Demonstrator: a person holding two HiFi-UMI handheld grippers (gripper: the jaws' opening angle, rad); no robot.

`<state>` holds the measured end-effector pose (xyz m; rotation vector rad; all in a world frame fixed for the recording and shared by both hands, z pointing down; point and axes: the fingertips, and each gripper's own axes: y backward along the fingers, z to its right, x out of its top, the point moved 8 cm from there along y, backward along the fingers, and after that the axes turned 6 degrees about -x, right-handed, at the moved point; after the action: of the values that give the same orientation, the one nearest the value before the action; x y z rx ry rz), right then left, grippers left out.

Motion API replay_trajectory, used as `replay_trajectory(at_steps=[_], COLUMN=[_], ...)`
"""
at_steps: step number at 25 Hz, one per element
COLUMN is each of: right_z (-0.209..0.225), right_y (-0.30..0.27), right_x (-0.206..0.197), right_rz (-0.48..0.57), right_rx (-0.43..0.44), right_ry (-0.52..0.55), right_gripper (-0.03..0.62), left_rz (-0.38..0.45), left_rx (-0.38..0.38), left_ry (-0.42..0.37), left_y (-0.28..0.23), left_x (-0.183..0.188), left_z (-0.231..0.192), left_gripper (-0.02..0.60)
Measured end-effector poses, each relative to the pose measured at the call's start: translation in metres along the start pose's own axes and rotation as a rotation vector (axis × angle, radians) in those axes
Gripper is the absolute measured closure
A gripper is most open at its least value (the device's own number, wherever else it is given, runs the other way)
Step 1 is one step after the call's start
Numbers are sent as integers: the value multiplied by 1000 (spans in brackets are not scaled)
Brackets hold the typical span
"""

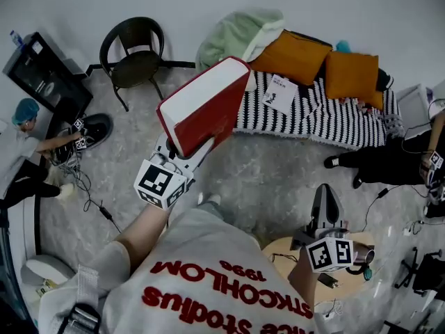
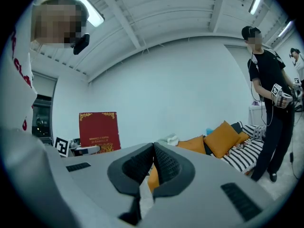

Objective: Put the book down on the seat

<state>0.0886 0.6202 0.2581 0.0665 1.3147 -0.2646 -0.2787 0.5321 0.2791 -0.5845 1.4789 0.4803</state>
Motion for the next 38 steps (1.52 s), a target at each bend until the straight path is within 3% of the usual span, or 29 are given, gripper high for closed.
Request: replay_trajectory(at_steps=[17,38], right_z=[-14,-12], right_y=[-140,-182], right_x=[22,6], right_rz=[7,-25], right_rx=[-50,-68], right_ry=[32,6], right_gripper=[568,568], left_rz=[8,-39], left_rx=[-78,-81], left_ry=[20,33], left_y=[-100,-115], left_x=[1,-14], left_z=[-116,-145], left_gripper=[342,342])
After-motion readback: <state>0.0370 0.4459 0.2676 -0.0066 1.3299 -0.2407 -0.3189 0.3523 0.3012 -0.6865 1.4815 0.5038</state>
